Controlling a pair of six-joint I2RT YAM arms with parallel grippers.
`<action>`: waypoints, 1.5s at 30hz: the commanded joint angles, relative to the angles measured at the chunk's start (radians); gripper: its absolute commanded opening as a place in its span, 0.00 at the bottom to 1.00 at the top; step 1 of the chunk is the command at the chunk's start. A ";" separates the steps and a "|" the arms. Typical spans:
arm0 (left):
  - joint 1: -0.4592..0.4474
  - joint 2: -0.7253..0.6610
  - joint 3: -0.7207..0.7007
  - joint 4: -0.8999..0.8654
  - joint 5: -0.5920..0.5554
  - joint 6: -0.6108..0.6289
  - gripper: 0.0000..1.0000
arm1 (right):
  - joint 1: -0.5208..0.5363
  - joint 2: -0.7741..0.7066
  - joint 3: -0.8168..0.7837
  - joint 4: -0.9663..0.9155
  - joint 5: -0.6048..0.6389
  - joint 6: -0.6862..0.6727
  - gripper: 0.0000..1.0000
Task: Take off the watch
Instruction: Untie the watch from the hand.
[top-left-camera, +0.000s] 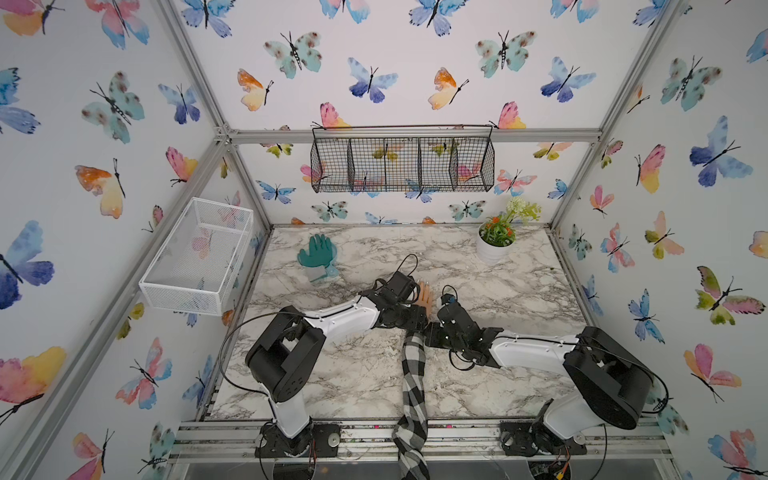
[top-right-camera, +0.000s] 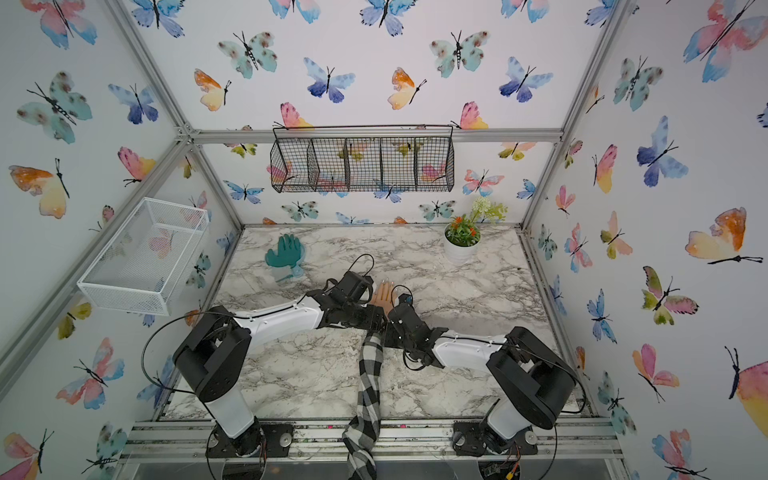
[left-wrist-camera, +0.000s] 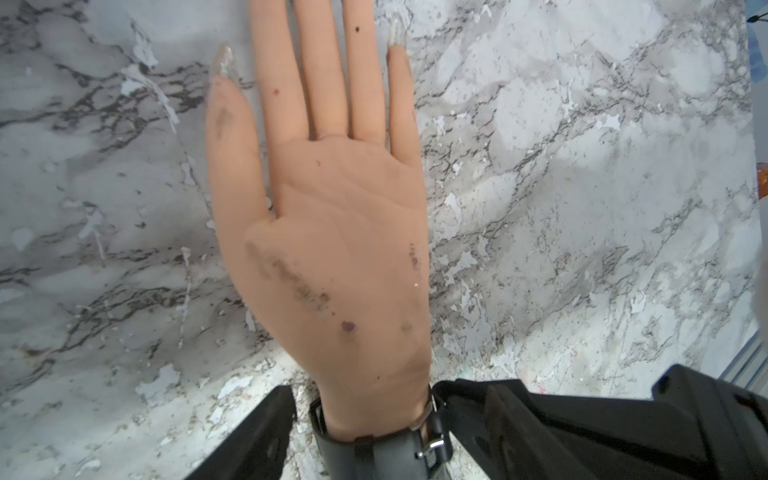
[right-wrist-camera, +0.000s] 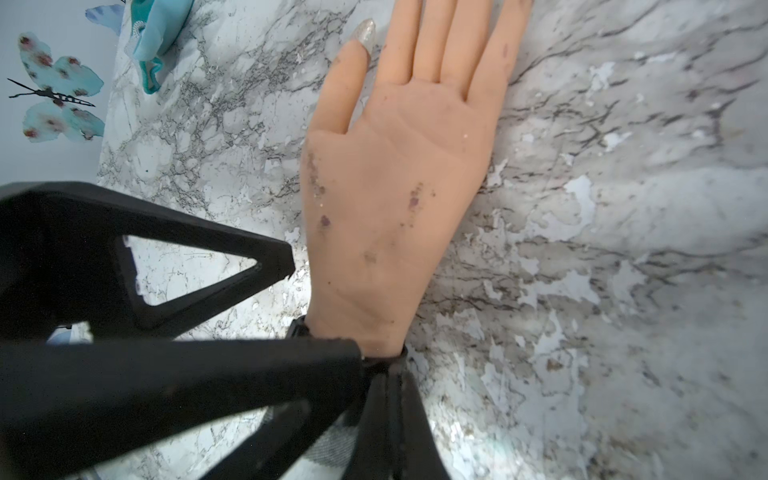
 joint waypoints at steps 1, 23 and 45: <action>-0.007 0.029 0.018 -0.064 -0.038 0.022 0.74 | 0.007 -0.009 -0.022 -0.022 -0.040 0.007 0.02; -0.054 0.047 0.098 -0.202 -0.209 0.059 0.67 | 0.007 -0.017 -0.035 -0.022 -0.029 0.010 0.02; 0.028 -0.072 0.051 -0.258 -0.232 0.089 0.67 | 0.007 -0.002 -0.022 -0.031 -0.029 0.005 0.02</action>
